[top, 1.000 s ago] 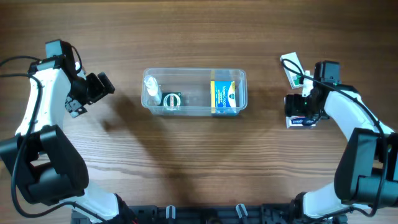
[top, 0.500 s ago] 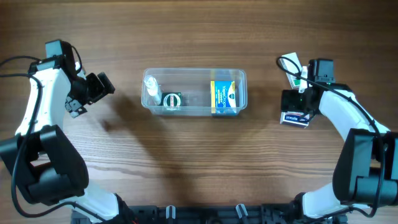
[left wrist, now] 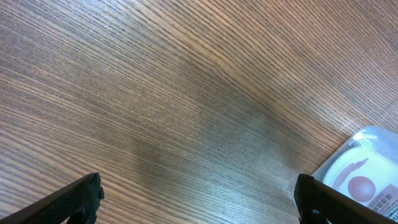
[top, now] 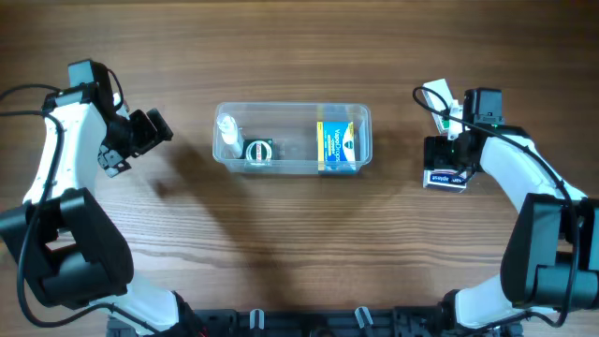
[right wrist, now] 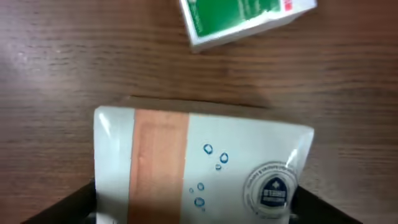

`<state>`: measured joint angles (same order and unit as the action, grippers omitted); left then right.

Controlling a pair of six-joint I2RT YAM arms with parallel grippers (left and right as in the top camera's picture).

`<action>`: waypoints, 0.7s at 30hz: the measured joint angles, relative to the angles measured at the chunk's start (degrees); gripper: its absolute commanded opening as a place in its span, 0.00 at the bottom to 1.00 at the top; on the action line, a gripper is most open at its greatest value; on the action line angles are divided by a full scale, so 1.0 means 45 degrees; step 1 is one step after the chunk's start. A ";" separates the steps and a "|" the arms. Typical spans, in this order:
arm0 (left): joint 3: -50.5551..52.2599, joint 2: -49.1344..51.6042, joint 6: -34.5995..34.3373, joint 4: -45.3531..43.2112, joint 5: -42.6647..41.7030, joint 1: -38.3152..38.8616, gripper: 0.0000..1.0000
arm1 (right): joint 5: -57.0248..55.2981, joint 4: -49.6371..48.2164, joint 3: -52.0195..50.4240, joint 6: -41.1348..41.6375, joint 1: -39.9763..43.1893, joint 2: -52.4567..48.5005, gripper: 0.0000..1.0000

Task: Pack container
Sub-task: 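Carry bandage pack with right gripper over the container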

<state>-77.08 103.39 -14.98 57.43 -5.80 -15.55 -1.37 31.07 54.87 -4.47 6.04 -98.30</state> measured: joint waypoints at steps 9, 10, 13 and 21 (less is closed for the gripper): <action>0.0000 0.0000 0.0000 0.0000 0.0000 0.0000 1.00 | 0.0121 0.0374 0.0097 0.0170 0.0000 0.0005 0.64; 0.0000 0.0000 0.0000 0.0000 0.0000 0.0000 1.00 | 0.0160 0.0617 0.0219 0.0272 0.0000 0.0005 0.64; 0.0000 0.0000 0.0000 -0.0005 0.0000 0.0000 1.00 | 0.0505 0.1642 0.0811 0.0525 0.0000 0.0024 0.63; 0.0000 0.0000 0.0000 0.0000 0.0000 0.0000 1.00 | 0.1355 0.4527 0.4318 0.2628 -0.1404 0.1535 0.59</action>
<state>-77.08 103.39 -14.98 57.43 -5.80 -15.55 4.73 51.44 74.30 7.35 -0.27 -91.39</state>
